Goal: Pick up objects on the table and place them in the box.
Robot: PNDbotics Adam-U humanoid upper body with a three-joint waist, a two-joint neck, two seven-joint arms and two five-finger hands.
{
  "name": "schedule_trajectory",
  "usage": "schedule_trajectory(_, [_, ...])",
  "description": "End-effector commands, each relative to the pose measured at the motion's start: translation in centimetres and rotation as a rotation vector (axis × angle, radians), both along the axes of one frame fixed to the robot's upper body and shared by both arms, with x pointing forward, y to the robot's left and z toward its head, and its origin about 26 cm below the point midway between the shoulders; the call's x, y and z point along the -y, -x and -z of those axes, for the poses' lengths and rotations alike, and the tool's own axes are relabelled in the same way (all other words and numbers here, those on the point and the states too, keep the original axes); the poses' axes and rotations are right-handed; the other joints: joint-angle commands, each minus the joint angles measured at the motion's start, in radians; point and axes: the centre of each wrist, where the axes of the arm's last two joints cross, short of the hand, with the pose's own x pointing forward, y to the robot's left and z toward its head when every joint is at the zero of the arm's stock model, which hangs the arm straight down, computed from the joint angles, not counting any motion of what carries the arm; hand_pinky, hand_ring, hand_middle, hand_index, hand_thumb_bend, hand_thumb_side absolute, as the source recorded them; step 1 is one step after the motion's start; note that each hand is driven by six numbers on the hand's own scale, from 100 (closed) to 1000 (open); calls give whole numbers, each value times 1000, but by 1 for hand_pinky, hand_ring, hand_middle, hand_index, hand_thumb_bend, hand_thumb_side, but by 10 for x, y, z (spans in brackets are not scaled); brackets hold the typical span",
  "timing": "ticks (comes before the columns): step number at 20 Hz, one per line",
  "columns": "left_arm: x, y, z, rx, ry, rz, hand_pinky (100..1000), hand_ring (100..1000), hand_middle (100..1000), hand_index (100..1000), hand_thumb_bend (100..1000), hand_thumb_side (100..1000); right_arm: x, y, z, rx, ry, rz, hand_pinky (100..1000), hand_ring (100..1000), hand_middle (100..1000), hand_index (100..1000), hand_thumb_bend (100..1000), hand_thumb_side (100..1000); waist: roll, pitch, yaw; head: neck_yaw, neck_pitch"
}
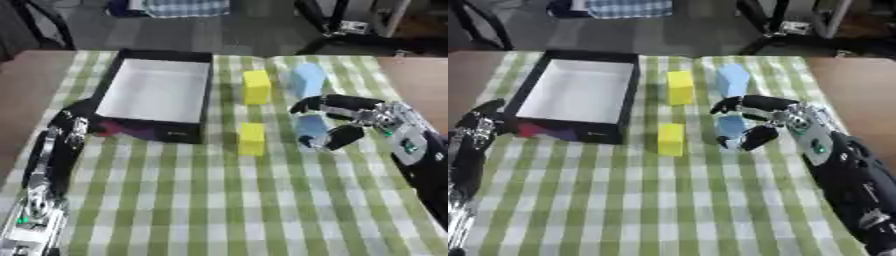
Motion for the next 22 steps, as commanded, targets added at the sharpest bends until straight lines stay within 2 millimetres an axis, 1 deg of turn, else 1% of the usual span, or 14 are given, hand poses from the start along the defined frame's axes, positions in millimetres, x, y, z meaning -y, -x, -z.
schedule_trajectory(1, [-1,-2,-8,27,-7,6,789,565,573,838,111,756,13,-4,-12,19,2,41,922,898,909,934,232,569,10,4,-1,4,-1])
schedule_trajectory(11, [-1,-2,-8,26,-7,7,790,564,573,838,110,757,23,-5,-5,-2,4,96,920,895,901,926,217,573,11,4,-2,5,-1])
schedule_trajectory(14, [-1,-2,-8,27,-7,7,790,564,573,838,110,757,24,-5,-2,-11,12,102,918,889,888,913,199,572,11,4,-2,5,-1])
schedule_trajectory(22, [0,-2,-8,28,-7,8,790,564,573,838,109,758,27,-5,2,-17,18,109,913,864,843,871,132,523,11,4,0,5,-1])
